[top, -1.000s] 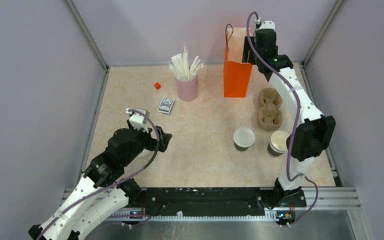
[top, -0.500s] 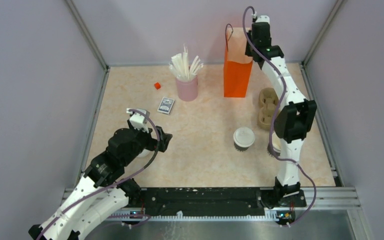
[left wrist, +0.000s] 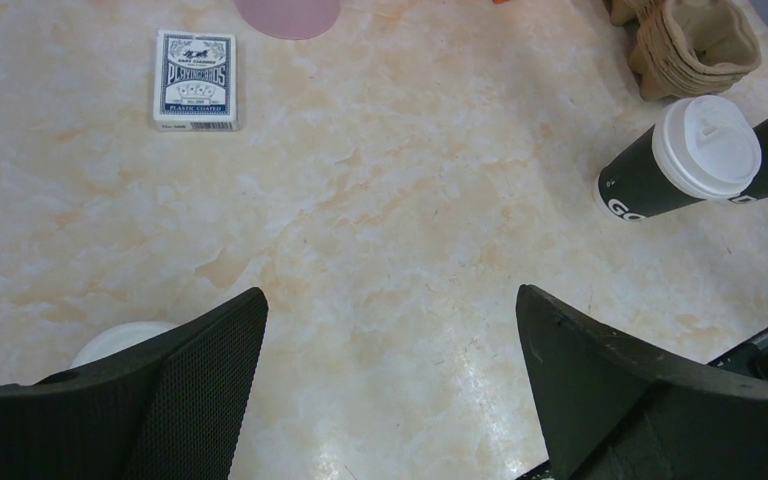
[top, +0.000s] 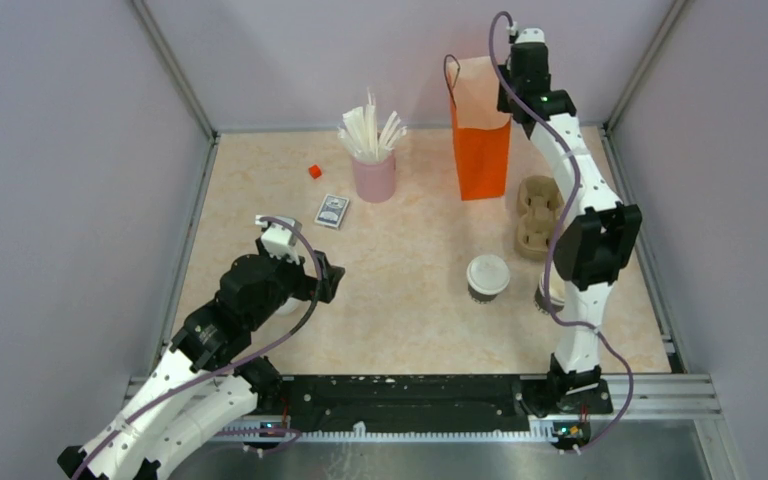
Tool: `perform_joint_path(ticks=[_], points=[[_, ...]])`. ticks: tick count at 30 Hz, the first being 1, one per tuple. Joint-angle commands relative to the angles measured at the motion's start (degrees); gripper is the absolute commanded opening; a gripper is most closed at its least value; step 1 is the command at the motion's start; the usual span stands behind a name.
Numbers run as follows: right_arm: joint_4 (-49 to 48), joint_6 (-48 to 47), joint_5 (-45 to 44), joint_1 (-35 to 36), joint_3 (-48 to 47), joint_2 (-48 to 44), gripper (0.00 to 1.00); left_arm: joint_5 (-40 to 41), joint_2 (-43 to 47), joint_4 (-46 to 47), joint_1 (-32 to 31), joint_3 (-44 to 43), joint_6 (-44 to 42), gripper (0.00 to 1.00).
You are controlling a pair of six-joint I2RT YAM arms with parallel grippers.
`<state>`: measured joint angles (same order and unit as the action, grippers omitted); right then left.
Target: Pack the takeout coffee
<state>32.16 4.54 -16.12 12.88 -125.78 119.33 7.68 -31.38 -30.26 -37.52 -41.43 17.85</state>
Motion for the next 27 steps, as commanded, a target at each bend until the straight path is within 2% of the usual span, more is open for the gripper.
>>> perform_joint_path(ticks=[1, 11, 17, 22, 27], points=[[-2.38, -1.60, 1.37, -0.31, 3.41, -11.68, 0.00, 1.37, -0.09, 1.26, -0.02, 0.08, -0.44, 0.99], [-2.48, -2.00, 9.67, -0.24, 11.22, -26.74, 0.00, 3.17, -0.42, 0.44, -0.04, -0.27, 0.02, 0.99], [0.00, 1.49, 18.00, 1.52, 16.88, -35.73, 0.00, 10.76, 0.10, -1.36, -0.04, -1.51, 2.54, 0.99], [0.07, 5.42, 20.85, 7.14, 24.05, -42.16, 0.00, 15.45, -1.93, -5.05, -0.06, -6.72, 4.15, 0.99], [-3.57, 12.24, 21.78, 15.36, 34.87, -47.93, 0.00, 13.23, -2.09, -5.70, -0.09, -11.68, 2.52, 0.99]])
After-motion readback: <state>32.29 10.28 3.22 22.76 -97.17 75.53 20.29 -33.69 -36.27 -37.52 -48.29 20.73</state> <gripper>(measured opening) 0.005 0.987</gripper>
